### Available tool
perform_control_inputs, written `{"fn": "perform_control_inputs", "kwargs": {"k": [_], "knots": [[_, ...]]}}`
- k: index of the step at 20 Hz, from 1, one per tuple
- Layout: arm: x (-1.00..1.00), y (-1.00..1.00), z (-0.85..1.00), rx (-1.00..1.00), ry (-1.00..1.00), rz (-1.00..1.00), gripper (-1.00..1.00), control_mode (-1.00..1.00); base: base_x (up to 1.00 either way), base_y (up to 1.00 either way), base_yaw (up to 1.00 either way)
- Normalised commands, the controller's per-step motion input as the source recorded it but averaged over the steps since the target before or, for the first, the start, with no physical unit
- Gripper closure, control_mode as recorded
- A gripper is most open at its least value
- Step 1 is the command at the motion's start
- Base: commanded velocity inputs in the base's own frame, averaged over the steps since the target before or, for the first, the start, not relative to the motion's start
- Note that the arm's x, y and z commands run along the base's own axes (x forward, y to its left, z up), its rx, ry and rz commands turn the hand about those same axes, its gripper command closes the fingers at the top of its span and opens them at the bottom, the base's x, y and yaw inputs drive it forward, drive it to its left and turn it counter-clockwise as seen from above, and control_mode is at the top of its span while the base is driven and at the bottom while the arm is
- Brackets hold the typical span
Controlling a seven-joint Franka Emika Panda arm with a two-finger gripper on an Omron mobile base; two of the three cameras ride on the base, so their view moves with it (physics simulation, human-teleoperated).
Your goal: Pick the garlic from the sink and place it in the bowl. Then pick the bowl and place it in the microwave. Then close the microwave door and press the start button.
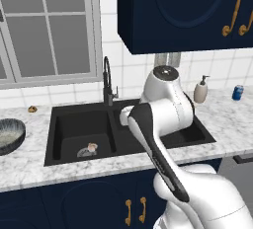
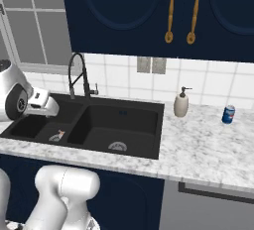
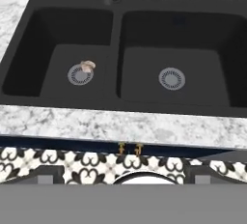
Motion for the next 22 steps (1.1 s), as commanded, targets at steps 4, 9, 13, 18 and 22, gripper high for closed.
{"fn": "perform_control_inputs", "kwargs": {"k": [4,9,13,18,22], "knots": [[0.04,1.0,-0.42,-0.04,0.0,-0.01,-1.0,-1.0,0.0,0.0,0.0],[0.14,0.91,-0.42,-0.02,0.03,-0.02,-1.0,-1.0,0.0,0.0,0.0],[0.59,0.46,-0.29,0.0,0.05,-0.04,-1.0,-1.0,0.0,0.0,0.0],[0.69,0.16,-0.35,0.0,0.14,0.0,-1.0,-1.0,0.0,0.0,0.0],[0.62,0.0,-0.53,0.0,0.18,0.0,-1.0,-1.0,0.0,0.0,0.0]]}}
